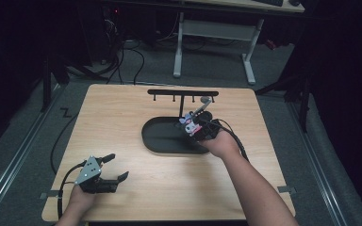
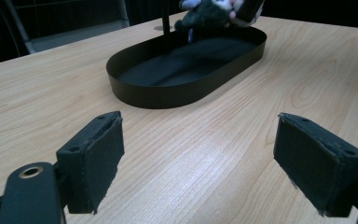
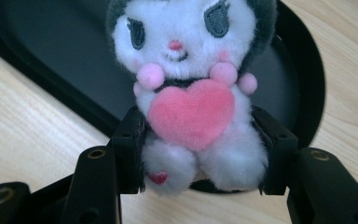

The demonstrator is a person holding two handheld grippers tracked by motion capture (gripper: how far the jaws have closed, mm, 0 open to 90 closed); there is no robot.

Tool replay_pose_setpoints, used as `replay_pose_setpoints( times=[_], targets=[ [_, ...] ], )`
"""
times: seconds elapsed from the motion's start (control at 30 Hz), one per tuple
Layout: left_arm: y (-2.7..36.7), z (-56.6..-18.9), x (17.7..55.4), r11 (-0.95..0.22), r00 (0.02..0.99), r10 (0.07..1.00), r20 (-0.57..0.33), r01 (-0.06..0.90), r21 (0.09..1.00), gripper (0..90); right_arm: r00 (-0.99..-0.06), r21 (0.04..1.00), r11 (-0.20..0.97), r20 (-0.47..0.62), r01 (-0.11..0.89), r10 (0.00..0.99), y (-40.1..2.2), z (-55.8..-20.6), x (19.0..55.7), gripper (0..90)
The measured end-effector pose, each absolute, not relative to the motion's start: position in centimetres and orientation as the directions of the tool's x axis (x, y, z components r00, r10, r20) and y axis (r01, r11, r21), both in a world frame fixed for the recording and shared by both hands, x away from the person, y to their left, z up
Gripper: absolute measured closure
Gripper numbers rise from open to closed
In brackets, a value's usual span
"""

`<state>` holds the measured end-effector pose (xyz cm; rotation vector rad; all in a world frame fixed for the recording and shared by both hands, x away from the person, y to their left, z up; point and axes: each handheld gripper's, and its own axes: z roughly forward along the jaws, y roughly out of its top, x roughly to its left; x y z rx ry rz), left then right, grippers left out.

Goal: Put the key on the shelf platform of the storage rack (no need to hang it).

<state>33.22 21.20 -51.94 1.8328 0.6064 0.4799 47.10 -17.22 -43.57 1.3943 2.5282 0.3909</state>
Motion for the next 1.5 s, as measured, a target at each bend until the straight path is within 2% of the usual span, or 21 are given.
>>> replay_pose_setpoints(
  times=[0.5,1.03,1.17,1.33,1.5],
  targets=[
    [21.2,-52.0,33.1,-0.285,0.791,0.611,0.038,0.176,0.942,16.5,-0.526,0.291,0.519,-0.061,0.804,0.848,-16.1,-47.1,48.2,46.5],
    [21.0,-52.1,33.2,-0.289,0.796,0.605,0.028,0.187,0.939,16.9,-0.500,0.257,0.494,-0.046,0.830,0.865,-16.8,-48.0,48.1,44.8],
    [21.0,-52.1,33.2,-0.292,0.796,0.605,0.030,0.186,0.938,16.8,-0.505,0.263,0.498,-0.048,0.826,0.862,-16.7,-48.2,48.2,40.5],
    [21.0,-52.1,33.1,-0.293,0.796,0.604,0.030,0.187,0.938,16.6,-0.508,0.268,0.497,-0.032,0.825,0.861,-16.6,-48.2,48.1,30.4],
    [20.9,-52.1,33.1,-0.299,0.799,0.600,0.031,0.188,0.935,16.6,-0.506,0.305,0.496,-0.051,0.813,0.861,-16.6,-47.3,47.9,25.9]
  ],
)
